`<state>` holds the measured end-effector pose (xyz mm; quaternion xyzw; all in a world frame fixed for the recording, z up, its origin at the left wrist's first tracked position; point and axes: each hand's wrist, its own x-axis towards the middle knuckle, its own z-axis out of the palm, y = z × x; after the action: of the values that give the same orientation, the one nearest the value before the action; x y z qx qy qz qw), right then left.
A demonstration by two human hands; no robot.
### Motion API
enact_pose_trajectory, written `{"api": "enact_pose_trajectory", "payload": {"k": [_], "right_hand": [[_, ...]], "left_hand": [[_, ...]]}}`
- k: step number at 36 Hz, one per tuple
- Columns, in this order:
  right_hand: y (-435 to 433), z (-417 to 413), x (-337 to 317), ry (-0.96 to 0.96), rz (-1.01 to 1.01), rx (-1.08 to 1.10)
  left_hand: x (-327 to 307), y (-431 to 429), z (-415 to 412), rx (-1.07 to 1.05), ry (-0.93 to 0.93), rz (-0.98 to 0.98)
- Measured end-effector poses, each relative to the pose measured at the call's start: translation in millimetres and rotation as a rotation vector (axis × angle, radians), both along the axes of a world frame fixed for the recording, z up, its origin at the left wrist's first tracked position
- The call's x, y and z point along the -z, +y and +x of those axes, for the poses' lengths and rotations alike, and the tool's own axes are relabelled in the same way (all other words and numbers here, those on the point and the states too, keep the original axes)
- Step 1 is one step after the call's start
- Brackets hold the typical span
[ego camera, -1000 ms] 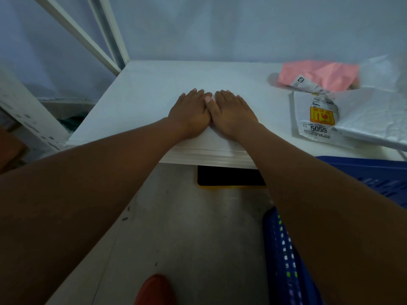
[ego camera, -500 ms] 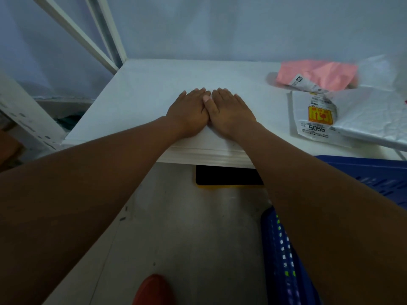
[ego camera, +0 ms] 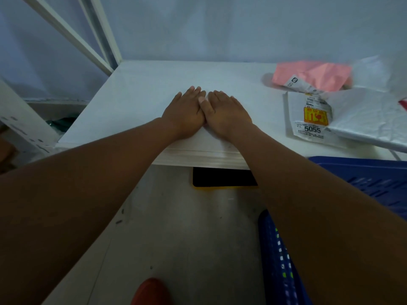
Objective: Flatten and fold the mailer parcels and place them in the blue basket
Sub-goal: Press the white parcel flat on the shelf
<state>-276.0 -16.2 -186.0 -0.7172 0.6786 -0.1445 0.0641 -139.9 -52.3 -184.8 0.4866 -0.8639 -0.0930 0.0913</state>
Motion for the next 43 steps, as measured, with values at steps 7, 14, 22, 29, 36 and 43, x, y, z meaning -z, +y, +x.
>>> {"api": "enact_pose_trajectory", "payload": {"k": [7,14,22,29,36,43], "right_hand": [[1.4,-1.2,1.6,-0.012,-0.007,0.0],[1.6,0.4,4.3,-0.004,-0.069,0.102],[12.4,-6.8,-6.2,-0.071,-0.325,0.262],[13.9,-9.9,-7.7,-0.348,-0.306,0.332],[8.0,-12.6,-12.9,-0.379,-0.121,0.351],[15.3,-30.6,-30.1,-1.017,0.009,0.297]], "left_hand": [[-0.7,-4.8,2.4,0.02,-0.009,0.017],[-7.7,-19.6,3.5,0.1,-0.136,-0.041],[-24.5,-28.6,14.2,-0.249,-0.176,-0.123],[-34.1,-24.7,11.9,-0.533,0.037,0.005],[-48.3,-24.1,-14.1,-0.555,0.383,0.267],[-59.5,-19.2,5.3,-0.628,1.085,0.703]]}}
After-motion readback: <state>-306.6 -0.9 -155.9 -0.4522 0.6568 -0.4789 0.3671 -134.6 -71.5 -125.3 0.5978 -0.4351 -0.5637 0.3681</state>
